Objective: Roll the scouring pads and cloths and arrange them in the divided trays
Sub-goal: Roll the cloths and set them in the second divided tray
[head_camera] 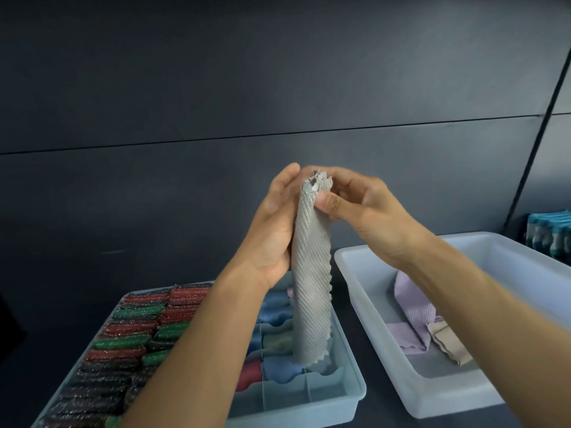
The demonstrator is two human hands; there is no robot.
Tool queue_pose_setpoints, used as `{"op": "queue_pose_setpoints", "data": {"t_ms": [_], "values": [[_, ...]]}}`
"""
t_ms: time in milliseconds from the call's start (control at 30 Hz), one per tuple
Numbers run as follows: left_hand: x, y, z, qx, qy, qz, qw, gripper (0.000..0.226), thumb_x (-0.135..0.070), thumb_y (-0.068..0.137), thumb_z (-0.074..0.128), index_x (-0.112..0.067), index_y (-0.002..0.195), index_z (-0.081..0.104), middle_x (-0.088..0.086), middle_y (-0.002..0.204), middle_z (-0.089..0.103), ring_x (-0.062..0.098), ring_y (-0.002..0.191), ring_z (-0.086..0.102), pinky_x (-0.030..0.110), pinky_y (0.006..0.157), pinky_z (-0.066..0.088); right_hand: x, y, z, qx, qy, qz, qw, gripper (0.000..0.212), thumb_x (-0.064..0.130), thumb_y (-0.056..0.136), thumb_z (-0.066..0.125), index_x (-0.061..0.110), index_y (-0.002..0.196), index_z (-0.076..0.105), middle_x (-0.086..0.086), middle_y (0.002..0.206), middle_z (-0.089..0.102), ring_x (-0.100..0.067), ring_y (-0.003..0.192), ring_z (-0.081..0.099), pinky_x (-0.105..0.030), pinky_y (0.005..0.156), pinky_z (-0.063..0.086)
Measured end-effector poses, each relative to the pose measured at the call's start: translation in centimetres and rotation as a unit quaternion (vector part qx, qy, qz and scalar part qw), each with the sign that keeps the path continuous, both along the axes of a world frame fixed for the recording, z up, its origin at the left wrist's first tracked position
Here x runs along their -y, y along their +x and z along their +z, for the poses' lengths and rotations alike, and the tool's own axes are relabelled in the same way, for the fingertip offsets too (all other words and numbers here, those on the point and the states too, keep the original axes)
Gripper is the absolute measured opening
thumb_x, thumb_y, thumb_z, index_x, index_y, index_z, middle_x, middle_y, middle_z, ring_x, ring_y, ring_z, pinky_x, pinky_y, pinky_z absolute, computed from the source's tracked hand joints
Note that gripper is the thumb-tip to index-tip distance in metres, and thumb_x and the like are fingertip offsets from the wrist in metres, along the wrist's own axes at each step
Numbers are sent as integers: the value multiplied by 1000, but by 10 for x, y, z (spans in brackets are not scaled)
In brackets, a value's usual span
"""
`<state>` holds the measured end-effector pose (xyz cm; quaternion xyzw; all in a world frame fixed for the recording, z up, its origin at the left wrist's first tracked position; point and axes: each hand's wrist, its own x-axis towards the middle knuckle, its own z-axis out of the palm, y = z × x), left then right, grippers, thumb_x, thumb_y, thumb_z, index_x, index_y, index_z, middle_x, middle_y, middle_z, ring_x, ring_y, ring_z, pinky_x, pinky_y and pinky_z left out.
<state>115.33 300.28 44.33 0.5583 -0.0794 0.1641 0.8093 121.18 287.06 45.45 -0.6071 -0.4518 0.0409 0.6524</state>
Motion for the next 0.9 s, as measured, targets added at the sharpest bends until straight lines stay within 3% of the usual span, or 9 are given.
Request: {"op": "queue_pose_setpoints", "data": {"t_ms": [67,167,267,333,400,467,600,733,900], "values": [[-2,3,-4,-18,18,12,1000,58,-39,91,63,-16,141,44,7,110,68,19,97,68,37,83,57,0,-3,1,13,-11,-5,1000,17,16,88,64,6,101,68,-4,94,67,-13,85,62,-24,76,51],[-6,2,-10,-31,15,-6,999,70,-64,93,33,-10,130,57,9,102,72,22,89,68,34,73,57,-4,-2,8,-10,14,-50,999,29,14,88,67,-13,96,59,-15,86,60,-20,78,56,-29,71,47],[-7,-6,-33,-49,4,-60,997,96,-76,79,14,-9,134,54,18,124,66,31,112,64,46,93,52,-6,2,18,-52,32,-101,993,18,12,89,65,-5,91,58,-14,78,58,-21,67,54,-30,63,43],[-2,-9,-56,-69,43,-63,995,85,-73,83,26,-9,130,57,19,125,65,32,115,63,51,99,47,-6,9,21,-66,33,-142,987,13,13,89,66,1,91,61,-9,75,62,-14,61,58,-25,57,45],[4,-8,-76,-86,60,-55,993,70,-60,81,52,-6,124,61,21,125,65,31,112,63,50,99,48,-7,18,20,-78,25,-168,982,25,17,89,66,-5,100,60,-10,81,63,-15,67,60,-27,60,46],[8,-9,-88,-108,69,-41,991,63,-52,80,62,-3,120,64,23,123,64,36,110,62,52,100,48,-6,26,18,-89,10,-182,979,34,20,90,65,-8,108,58,-11,86,63,-17,72,60,-30,63,46],[13,-11,-94,-146,73,-38,986,67,-58,84,60,-1,119,64,27,119,65,46,114,60,56,103,45,-3,38,14,-115,-3,-169,979,23,21,92,63,2,106,62,-5,84,66,-12,68,63,-24,58,49],[12,-11,-95,-155,47,-72,984,68,-62,80,40,-11,115,66,20,105,72,29,89,71,37,80,59,-1,46,8,-170,10,-131,977,12,22,93,61,11,96,62,-4,85,64,-17,74,61,-30,66,50],[20,-8,-93,-143,58,15,988,46,-47,83,54,-5,89,73,20,84,73,24,68,70,37,67,60,1,56,1,-203,29,-125,971,14,22,95,59,10,100,61,-6,89,64,-20,77,61,-34,70,49]]}}
